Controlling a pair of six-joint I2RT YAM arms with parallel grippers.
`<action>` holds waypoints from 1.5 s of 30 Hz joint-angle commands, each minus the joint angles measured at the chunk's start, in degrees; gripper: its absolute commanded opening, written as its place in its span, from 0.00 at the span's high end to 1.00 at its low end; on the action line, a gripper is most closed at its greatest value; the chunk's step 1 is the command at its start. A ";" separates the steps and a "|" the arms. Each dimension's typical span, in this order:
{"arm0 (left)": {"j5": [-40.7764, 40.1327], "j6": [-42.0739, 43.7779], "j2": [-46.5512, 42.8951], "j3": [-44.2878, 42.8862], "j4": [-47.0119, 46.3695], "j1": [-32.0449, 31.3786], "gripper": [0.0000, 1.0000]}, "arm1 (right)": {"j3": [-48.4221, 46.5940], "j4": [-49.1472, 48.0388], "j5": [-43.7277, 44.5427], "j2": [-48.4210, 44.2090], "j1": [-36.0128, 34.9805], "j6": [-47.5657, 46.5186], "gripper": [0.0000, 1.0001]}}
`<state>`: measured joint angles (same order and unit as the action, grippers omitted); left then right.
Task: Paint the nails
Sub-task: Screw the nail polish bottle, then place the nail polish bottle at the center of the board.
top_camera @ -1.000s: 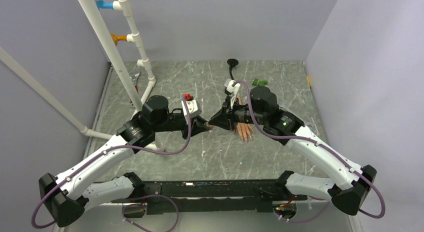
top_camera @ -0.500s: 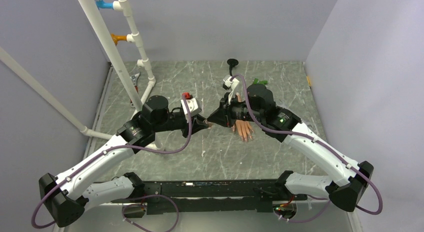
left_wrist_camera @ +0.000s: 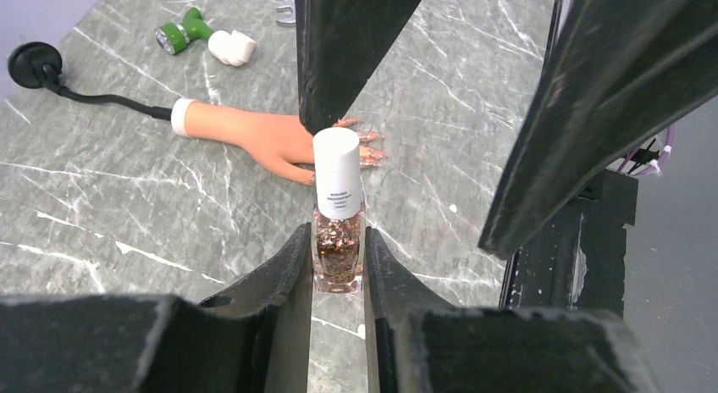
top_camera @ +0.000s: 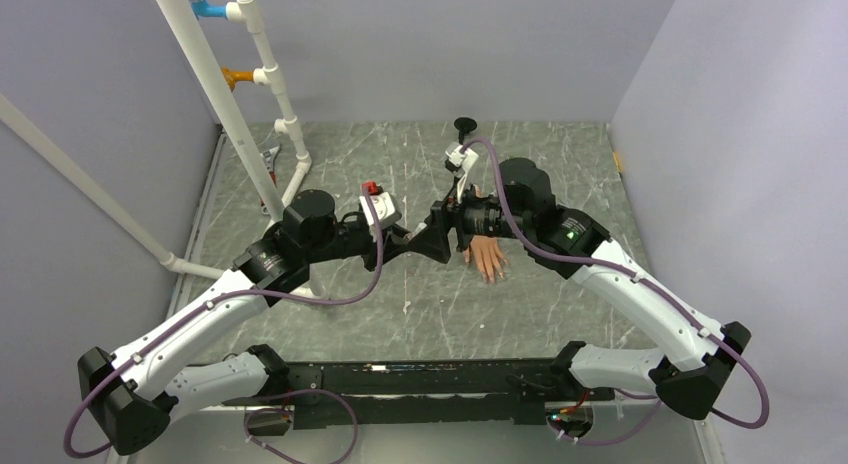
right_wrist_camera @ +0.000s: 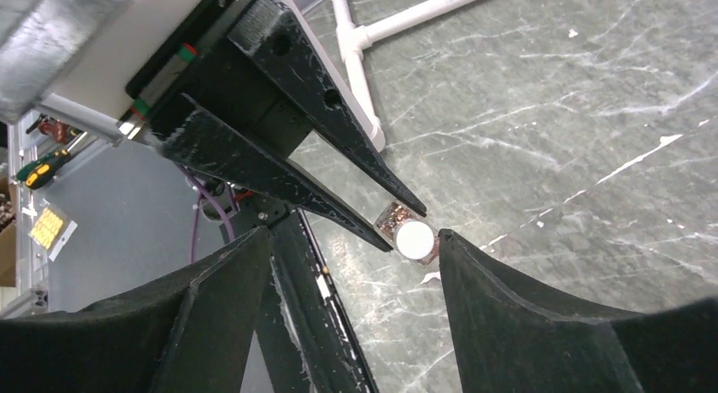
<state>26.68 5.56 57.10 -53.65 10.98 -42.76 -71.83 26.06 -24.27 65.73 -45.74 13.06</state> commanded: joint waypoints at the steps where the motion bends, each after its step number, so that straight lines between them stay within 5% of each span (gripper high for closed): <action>1: -1.30 1.23 -1.53 -0.85 -2.39 0.38 1.00 | -3.58 2.12 -0.48 -0.63 -0.15 -2.29 0.25; 14: 3.25 1.07 -2.41 0.08 -4.30 1.49 1.00 | 4.39 2.28 -1.33 -12.51 -0.11 -7.96 0.25; 19: 11.34 2.46 -3.09 -0.45 -3.89 2.66 1.00 | 10.78 0.48 -10.17 -15.12 -0.14 -11.33 0.25; 25: 21.18 4.20 -1.59 -1.39 -2.92 2.97 1.00 | 14.90 -3.21 -8.98 -15.46 -0.84 -16.36 0.25; 33: 25.01 5.43 -0.42 -2.23 -1.74 3.02 1.00 | 20.95 -14.00 -8.65 -17.62 -1.05 -21.17 0.37; 45: 25.88 4.96 0.01 -2.47 -1.78 2.97 1.00 | 19.36 -16.28 -8.87 -14.42 -1.06 -21.49 0.48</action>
<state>50.46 9.85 57.23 -53.74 10.79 -40.03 -50.68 13.32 -32.05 50.06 -46.54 -7.55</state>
